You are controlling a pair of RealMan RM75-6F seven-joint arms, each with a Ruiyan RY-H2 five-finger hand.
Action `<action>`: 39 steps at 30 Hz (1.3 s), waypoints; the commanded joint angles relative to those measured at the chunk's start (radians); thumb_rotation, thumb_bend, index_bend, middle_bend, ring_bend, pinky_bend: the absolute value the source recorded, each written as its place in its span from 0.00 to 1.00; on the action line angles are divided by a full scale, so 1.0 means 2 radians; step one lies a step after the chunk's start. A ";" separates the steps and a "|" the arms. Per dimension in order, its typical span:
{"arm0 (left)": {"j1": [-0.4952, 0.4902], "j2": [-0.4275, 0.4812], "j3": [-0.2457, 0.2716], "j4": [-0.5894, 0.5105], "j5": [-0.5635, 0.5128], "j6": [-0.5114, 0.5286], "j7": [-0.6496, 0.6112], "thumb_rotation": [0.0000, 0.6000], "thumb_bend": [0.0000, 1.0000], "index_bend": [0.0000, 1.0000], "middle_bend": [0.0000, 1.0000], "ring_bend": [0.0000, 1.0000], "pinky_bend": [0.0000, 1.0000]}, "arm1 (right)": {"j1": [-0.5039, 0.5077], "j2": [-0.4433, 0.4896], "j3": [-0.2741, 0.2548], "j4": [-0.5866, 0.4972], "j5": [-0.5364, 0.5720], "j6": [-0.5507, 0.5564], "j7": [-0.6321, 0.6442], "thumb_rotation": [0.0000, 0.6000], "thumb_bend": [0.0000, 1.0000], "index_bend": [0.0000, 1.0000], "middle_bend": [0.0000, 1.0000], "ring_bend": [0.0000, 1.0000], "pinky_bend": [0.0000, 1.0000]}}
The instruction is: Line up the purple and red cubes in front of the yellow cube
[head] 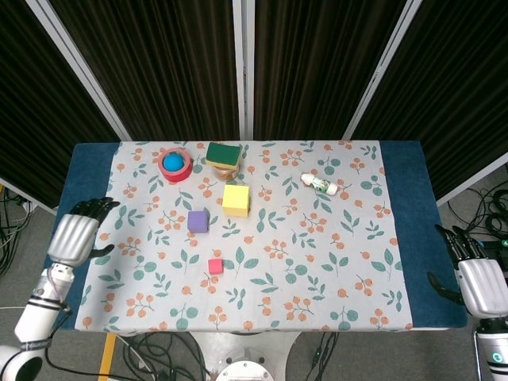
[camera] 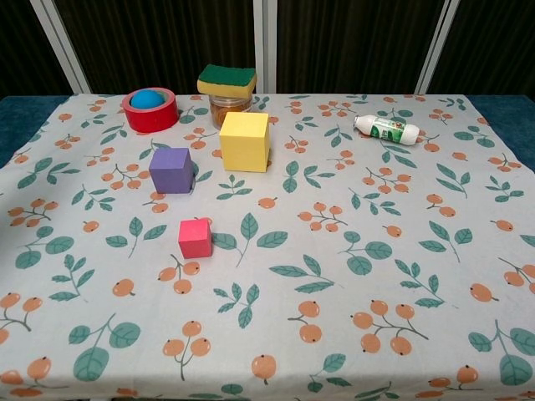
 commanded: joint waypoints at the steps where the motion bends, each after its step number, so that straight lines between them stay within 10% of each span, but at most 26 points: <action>1: -0.056 -0.043 -0.022 0.048 -0.030 -0.073 -0.012 1.00 0.08 0.26 0.30 0.23 0.26 | 0.001 0.000 0.000 -0.001 0.001 -0.002 -0.002 1.00 0.22 0.03 0.14 0.07 0.19; 28: -0.191 -0.228 -0.065 0.184 -0.217 -0.214 0.024 1.00 0.04 0.29 0.33 0.24 0.27 | 0.000 0.004 0.001 -0.007 0.017 -0.007 -0.010 1.00 0.22 0.01 0.14 0.07 0.19; 39: -0.188 -0.276 -0.064 0.222 -0.202 -0.167 0.003 1.00 0.11 0.54 0.58 0.51 0.45 | 0.000 0.002 0.000 -0.003 0.018 -0.010 -0.006 1.00 0.22 0.01 0.14 0.06 0.19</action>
